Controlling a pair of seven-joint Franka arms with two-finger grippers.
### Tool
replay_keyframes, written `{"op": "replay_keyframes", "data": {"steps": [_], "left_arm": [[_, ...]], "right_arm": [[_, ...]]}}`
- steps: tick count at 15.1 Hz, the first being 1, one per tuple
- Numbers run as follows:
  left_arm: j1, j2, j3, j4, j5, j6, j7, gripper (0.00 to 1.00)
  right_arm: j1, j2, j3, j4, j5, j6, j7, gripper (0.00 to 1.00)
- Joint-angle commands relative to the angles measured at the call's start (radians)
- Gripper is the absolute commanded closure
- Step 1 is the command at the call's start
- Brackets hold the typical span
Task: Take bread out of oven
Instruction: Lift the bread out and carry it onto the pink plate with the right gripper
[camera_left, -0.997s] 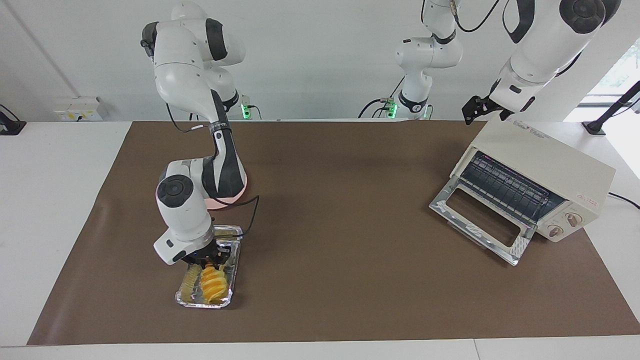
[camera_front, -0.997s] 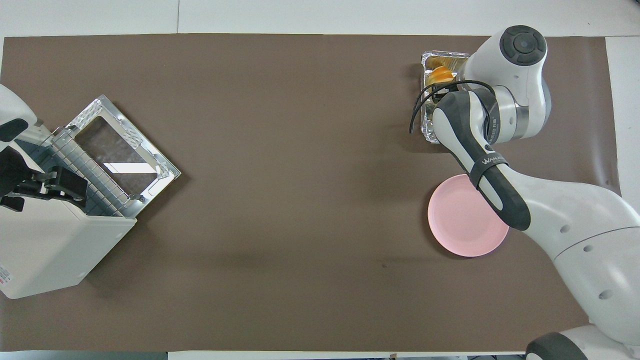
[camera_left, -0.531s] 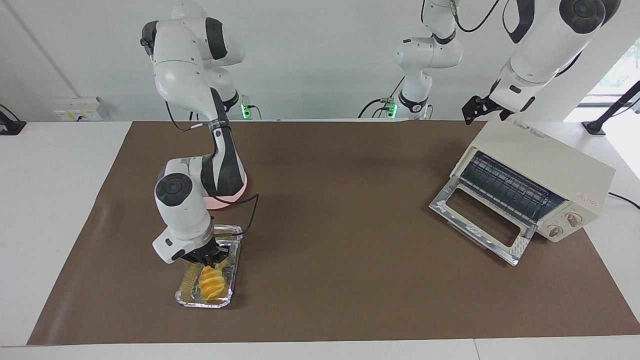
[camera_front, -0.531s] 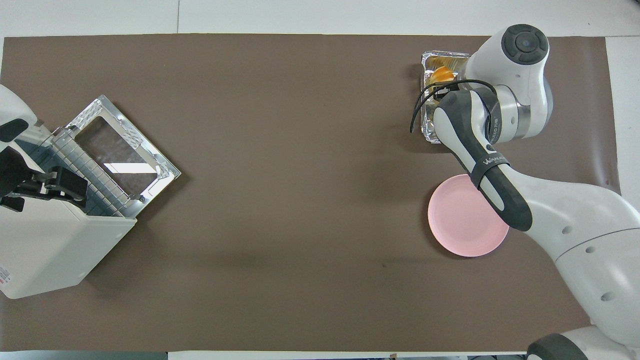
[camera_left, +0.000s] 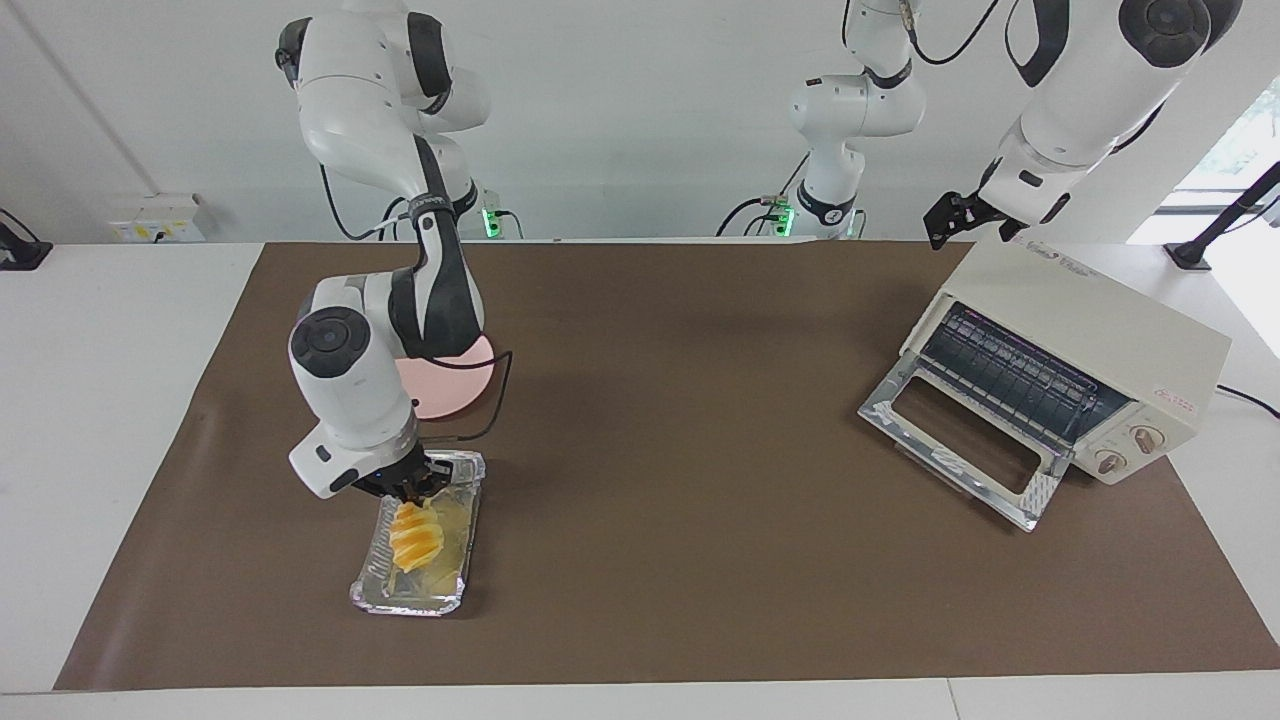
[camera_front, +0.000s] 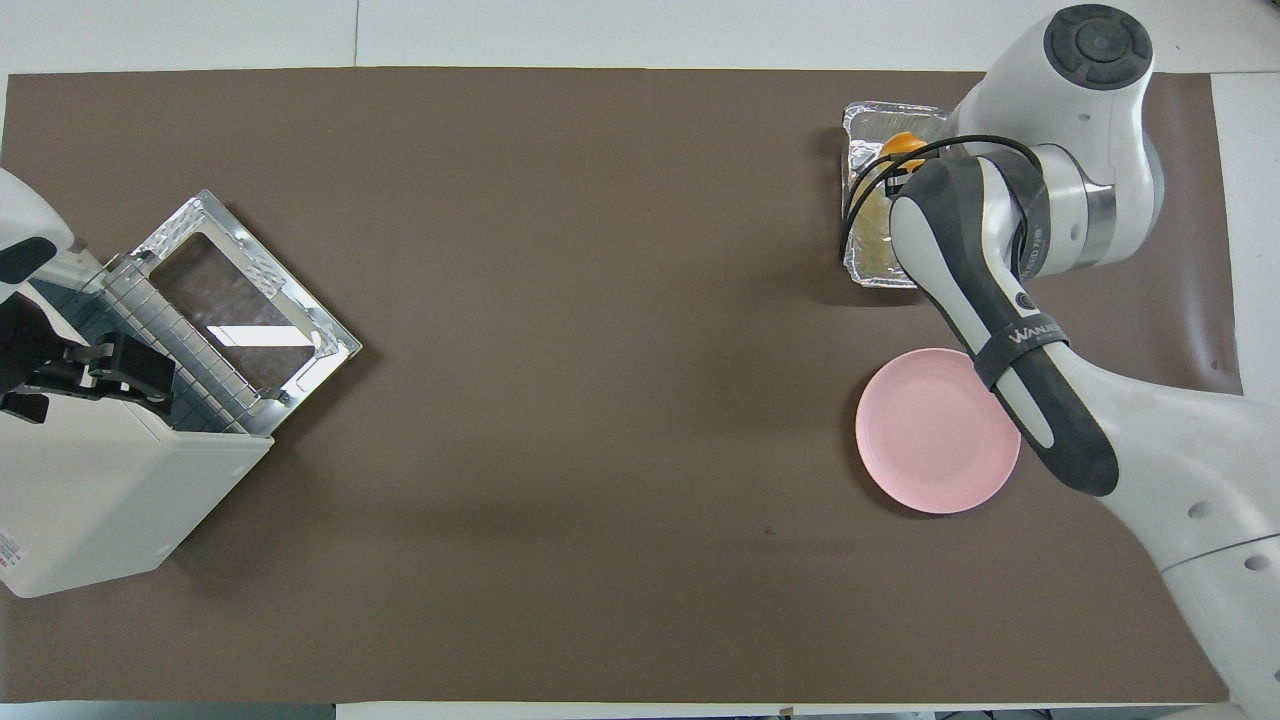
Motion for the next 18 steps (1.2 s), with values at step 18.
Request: {"op": "replay_keyframes", "data": {"steps": [18], "left_arm": [[0.008, -0.026, -0.002, -0.027, -0.014, 0.008, 0.001, 0.00]], "right_arm": [[0.019, -0.811, 0.013, -1.193, 0.046, 0.487, 0.031, 1.00]]}}
